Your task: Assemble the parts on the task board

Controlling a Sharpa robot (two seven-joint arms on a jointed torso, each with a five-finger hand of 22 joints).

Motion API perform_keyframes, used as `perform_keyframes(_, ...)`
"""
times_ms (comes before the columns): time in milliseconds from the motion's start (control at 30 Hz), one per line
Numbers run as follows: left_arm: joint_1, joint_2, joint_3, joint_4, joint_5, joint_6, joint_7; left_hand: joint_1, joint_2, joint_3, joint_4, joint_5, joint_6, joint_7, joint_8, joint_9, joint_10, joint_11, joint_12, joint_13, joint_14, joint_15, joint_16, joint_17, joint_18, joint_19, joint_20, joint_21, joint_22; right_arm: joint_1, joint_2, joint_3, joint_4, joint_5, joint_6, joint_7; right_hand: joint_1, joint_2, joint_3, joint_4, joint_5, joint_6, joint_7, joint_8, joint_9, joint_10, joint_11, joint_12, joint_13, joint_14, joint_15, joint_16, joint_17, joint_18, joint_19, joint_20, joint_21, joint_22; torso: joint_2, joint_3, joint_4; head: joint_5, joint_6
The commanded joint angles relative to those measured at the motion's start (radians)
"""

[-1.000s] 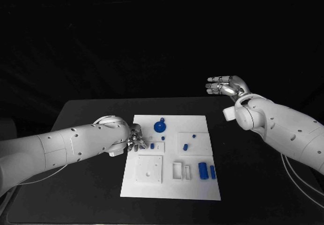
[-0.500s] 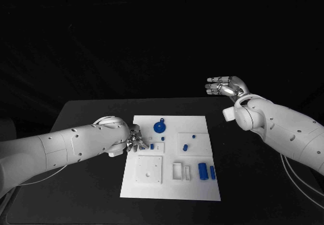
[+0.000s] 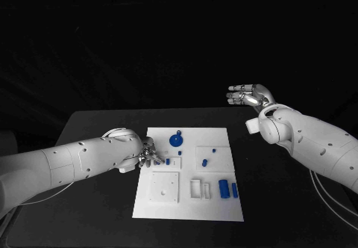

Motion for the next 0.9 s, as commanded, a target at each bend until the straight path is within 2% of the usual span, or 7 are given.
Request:
perform_keyframes(33,-0.004,-0.001,-0.002,-0.002,-0.004,0.002,-0.013,0.0,-0.008,-0.006,0.008,-0.016,-0.004,0.007,-0.003,-0.003,0.041,-0.001,-0.006,0.001,-0.006,0.002,-0.005,-0.001,-0.008,0.006,0.001,-0.005,0.015,-0.001,0.0,0.0,0.001,0.0,0.012,0.007,-0.003,0.001,-0.008,0.0,0.003,-0.008,0.0,-0.002,-0.001,-0.006,0.001,-0.003,-0.001,-0.007,-0.002,-0.003,-0.001,-0.005,-0.008,0.0,-0.002,0.0,0.0,-0.0002,-0.0002,-0.001,-0.001)
perform_keyframes(200,-0.004,-0.003,-0.002,-0.002,-0.005,-0.01,-0.024,-0.003,-0.024,-0.014,0.032,-0.046,-0.006,0.009,-0.001,-0.003,0.039,0.0,-0.008,0.004,-0.007,0.003,-0.003,-0.003,-0.008,0.007,0.001,-0.008,0.016,-0.002,-0.001,0.0,0.001,0.0,0.011,0.007,-0.003,0.001,-0.008,0.0,0.003,-0.009,0.0,-0.002,-0.001,-0.006,0.001,-0.003,-0.001,-0.007,-0.002,-0.003,-0.001,-0.005,-0.008,0.0,-0.002,0.0,0.0,-0.0007,0.0008,-0.002,-0.002)
perform_keyframes(267,-0.004,-0.004,-0.002,-0.002,-0.007,-0.02,-0.031,-0.015,-0.055,-0.011,0.055,-0.151,-0.006,0.012,0.0,-0.003,0.039,0.001,-0.008,0.005,-0.007,0.004,-0.003,-0.004,-0.008,0.009,0.001,-0.008,0.016,-0.002,-0.002,0.0,0.001,0.0,0.011,0.007,-0.003,0.001,-0.009,0.0,0.003,-0.013,0.001,-0.002,-0.002,-0.006,0.001,-0.003,-0.001,-0.007,-0.002,-0.003,-0.001,-0.005,-0.008,0.0,-0.002,0.0,0.0,-0.001,0.0007,-0.003,-0.001)
perform_keyframes(300,-0.004,-0.005,-0.002,-0.003,-0.007,-0.026,-0.035,-0.013,-0.092,0.032,0.101,-0.191,-0.003,0.016,-0.011,-0.033,0.038,0.002,-0.006,0.007,-0.008,0.006,-0.002,-0.004,-0.008,0.01,0.002,-0.008,0.016,-0.002,-0.002,0.0,0.001,0.0,0.011,0.007,-0.003,0.001,-0.009,0.0,0.003,-0.013,0.001,-0.002,-0.002,-0.006,0.001,-0.003,-0.001,-0.007,-0.002,-0.003,-0.001,-0.005,-0.008,0.0,-0.002,0.0,0.0,-0.001,0.0008,-0.003,-0.001)
perform_keyframes(467,-0.004,-0.008,-0.002,-0.003,-0.008,-0.046,-0.045,0.002,-0.156,0.058,0.203,-0.245,-0.009,0.018,0.003,-0.078,0.037,0.003,-0.004,0.012,-0.008,0.005,0.002,-0.006,-0.008,0.011,0.002,-0.009,0.016,-0.003,-0.002,0.0,0.001,0.001,0.01,0.007,-0.003,0.001,-0.009,0.0,0.003,-0.013,0.001,-0.002,-0.002,-0.006,0.001,-0.003,-0.001,-0.007,-0.002,-0.003,-0.001,-0.005,-0.008,0.0,-0.002,0.0,0.0,-0.0008,0.0006,-0.002,-0.003)
perform_keyframes(600,-0.004,-0.01,-0.002,-0.003,-0.009,-0.058,-0.051,-0.005,-0.183,0.045,0.236,-0.257,-0.011,0.019,0.002,-0.091,0.038,0.003,-0.005,0.012,-0.008,0.004,0.003,-0.005,-0.008,0.012,0.0,-0.008,0.017,-0.004,-0.002,0.0,0.001,0.001,0.01,0.007,-0.003,0.001,-0.009,0.0,0.003,-0.013,0.001,-0.002,-0.002,-0.006,0.001,-0.003,-0.001,-0.007,-0.002,-0.003,-0.001,-0.005,-0.008,0.0,-0.002,0.0,0.0,-0.0007,0.0006,-0.003,-0.003)
perform_keyframes(900,-0.004,-0.02,0.001,0.001,0.004,-0.071,-0.049,-0.006,-0.18,0.046,0.24,-0.257,-0.012,0.021,0.001,-0.119,0.038,0.004,-0.01,0.012,-0.007,0.005,0.0,-0.006,-0.008,0.012,0.001,-0.01,0.016,-0.007,-0.003,0.0,0.0,0.001,0.01,0.007,-0.003,0.001,-0.009,0.0,0.003,-0.013,0.001,-0.002,-0.002,-0.006,0.001,-0.003,-0.001,-0.007,-0.002,-0.003,-0.001,-0.005,-0.008,0.0,-0.002,0.0,0.0,-0.0006,0.0008,-0.003,-0.003)
